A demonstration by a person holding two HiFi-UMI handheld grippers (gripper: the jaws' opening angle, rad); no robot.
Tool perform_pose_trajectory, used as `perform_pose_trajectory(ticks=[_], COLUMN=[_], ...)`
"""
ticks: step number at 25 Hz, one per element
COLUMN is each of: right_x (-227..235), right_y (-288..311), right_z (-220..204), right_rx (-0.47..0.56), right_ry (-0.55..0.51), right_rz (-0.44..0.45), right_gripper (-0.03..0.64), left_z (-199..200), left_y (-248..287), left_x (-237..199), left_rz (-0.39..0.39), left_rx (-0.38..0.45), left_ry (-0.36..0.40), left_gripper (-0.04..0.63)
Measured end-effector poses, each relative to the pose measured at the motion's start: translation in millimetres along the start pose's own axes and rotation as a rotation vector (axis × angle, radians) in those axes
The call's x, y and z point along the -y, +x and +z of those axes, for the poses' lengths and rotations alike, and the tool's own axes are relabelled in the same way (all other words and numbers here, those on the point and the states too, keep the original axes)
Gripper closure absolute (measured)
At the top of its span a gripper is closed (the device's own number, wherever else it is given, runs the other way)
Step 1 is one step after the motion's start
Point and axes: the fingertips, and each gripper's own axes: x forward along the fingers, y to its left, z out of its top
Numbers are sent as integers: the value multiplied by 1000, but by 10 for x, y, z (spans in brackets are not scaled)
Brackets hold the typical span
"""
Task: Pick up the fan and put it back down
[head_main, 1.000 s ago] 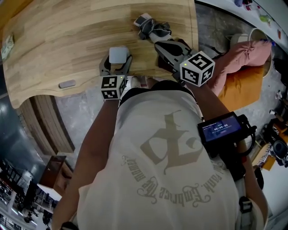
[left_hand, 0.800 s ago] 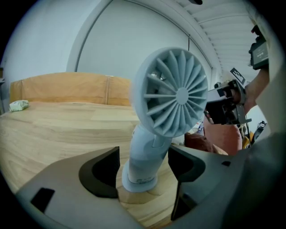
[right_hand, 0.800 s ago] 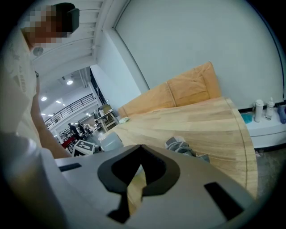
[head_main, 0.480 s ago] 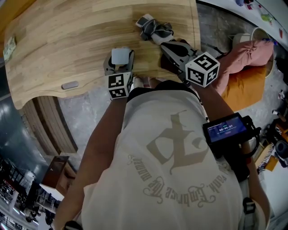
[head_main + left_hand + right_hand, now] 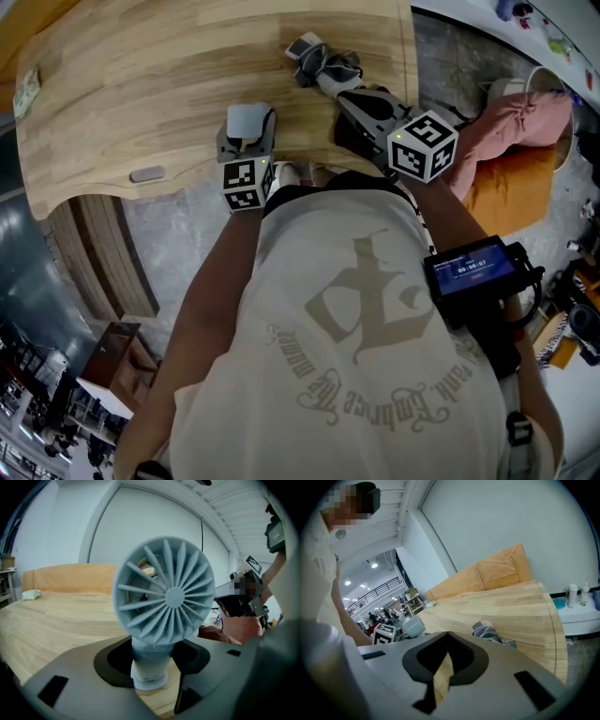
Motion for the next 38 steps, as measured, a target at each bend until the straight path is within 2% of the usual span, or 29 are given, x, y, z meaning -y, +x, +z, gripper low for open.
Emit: perform_pose_trajectory(ticks=[5, 12, 17, 27, 38], right_x=[-66, -216, -461, -977, -1631], right_y=[16, 83, 175, 403, 566], right_z=[-7, 23, 3, -33, -161], right_rx=[4, 2, -6, -7, 11], right_ry=[-8, -36, -62, -111, -149], right_rz=[24, 83, 159, 238, 271], right_gripper=[603, 603, 603, 603, 603], left_z=[47, 110, 127, -6, -17], left_y=[-138, -432, -720, -1384, -2110], left_x=[84, 142, 70, -312, -553], left_rz=[-35, -75, -29, 59, 69], left_rx=[12, 19, 29, 81, 139], left_ry=[11, -14, -14, -89, -112], left_gripper=[362, 364, 364, 364, 364])
